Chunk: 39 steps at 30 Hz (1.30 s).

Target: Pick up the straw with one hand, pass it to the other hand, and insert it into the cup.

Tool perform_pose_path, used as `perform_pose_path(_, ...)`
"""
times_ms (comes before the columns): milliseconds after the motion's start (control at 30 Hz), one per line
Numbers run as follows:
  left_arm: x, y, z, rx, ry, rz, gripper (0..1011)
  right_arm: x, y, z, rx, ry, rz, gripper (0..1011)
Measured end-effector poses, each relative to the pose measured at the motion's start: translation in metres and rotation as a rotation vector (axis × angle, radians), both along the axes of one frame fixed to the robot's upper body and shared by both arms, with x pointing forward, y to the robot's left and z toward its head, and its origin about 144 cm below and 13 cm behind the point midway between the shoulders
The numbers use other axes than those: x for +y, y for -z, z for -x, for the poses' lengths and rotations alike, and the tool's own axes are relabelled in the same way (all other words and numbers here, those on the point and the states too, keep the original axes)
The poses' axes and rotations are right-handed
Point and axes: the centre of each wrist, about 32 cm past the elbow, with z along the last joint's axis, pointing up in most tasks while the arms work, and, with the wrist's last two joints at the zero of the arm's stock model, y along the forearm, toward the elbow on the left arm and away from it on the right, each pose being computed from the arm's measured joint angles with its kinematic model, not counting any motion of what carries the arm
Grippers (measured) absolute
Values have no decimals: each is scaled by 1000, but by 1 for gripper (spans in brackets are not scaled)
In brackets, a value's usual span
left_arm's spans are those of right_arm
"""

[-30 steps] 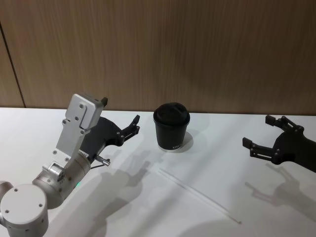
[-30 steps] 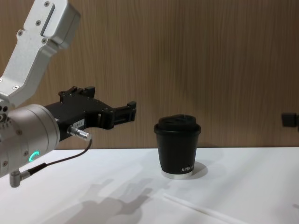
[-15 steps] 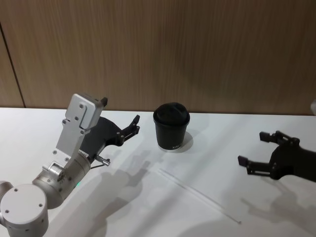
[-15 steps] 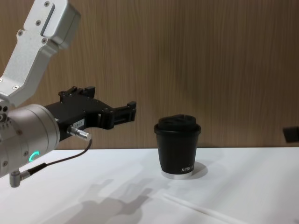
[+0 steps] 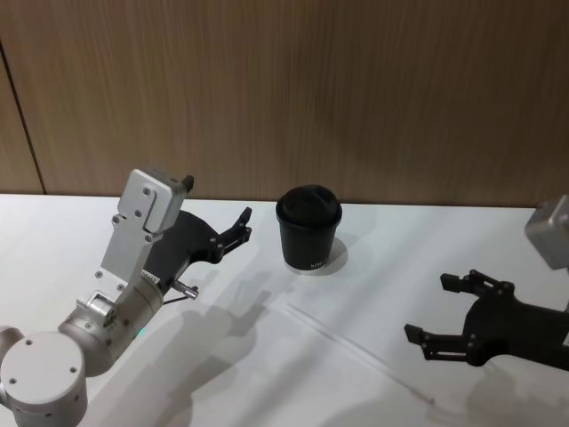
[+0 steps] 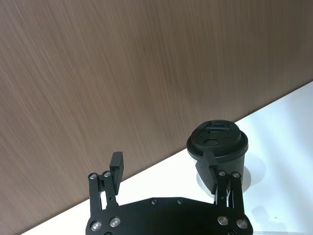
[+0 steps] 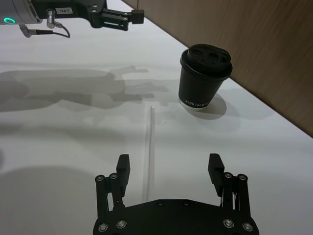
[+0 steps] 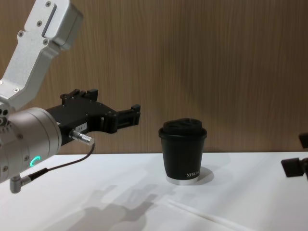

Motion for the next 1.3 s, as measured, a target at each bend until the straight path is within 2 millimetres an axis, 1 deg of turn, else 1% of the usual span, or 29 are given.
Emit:
perform_pose_path(167, 0, 0, 0, 0, 0, 0, 1003, 9, 5, 5, 8, -5, 12, 1001)
perform_pose_path(600, 0, 0, 0, 0, 0, 0, 1003, 25, 15, 9, 39, 27, 59, 1001)
perform_pose_path(1300, 0, 0, 0, 0, 0, 0, 1003, 33, 30, 7, 106, 22, 127, 1001)
